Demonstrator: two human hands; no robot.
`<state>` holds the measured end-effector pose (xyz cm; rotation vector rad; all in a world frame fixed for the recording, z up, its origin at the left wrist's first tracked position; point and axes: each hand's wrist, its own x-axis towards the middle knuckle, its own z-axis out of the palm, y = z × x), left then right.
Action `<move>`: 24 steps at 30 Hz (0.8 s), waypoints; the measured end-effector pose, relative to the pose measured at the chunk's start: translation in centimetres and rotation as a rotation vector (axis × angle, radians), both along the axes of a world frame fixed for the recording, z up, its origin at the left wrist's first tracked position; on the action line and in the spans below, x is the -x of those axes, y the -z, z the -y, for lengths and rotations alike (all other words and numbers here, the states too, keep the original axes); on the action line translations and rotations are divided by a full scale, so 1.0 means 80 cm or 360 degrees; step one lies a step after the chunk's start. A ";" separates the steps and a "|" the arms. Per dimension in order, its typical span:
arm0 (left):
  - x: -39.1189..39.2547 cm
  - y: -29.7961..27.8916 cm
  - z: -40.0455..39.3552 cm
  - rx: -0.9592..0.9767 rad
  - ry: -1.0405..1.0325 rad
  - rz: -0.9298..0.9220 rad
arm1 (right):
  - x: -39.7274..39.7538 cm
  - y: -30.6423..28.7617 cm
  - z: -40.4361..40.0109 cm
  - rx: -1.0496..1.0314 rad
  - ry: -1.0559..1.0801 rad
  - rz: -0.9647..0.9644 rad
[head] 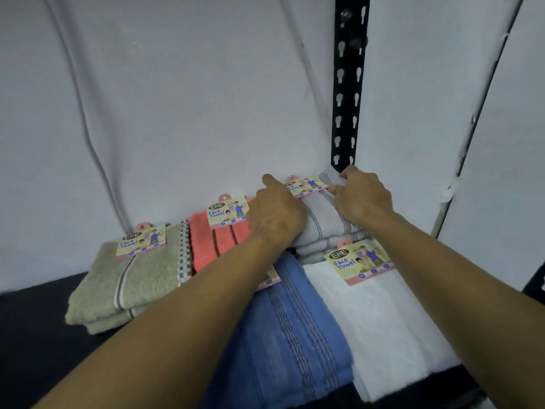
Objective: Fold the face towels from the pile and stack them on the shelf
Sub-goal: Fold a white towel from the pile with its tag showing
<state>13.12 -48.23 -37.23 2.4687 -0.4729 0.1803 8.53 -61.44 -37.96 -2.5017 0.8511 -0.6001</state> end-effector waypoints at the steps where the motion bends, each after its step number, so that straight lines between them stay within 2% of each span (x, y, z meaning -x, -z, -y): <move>1: -0.001 0.001 0.001 -0.0031 -0.0014 0.0015 | -0.001 0.001 0.002 -0.0003 0.0012 0.0003; 5: -0.001 0.000 0.007 -0.0077 -0.0046 0.0045 | -0.005 -0.002 0.009 0.0037 -0.0027 -0.0022; 11: -0.004 -0.003 0.013 0.0097 -0.0031 -0.0054 | -0.009 -0.007 0.022 0.0082 -0.0022 -0.0025; 16: -0.008 0.010 0.015 0.0072 -0.0026 -0.0025 | -0.011 0.009 0.024 0.0089 -0.0017 -0.0086; 21: -0.007 0.018 0.014 -0.0219 -0.0048 0.0317 | -0.007 0.016 0.022 0.0299 -0.0004 -0.0118; 24: -0.011 0.013 0.010 -0.0296 0.0214 0.0566 | 0.006 0.012 0.020 0.0413 -0.0061 0.0178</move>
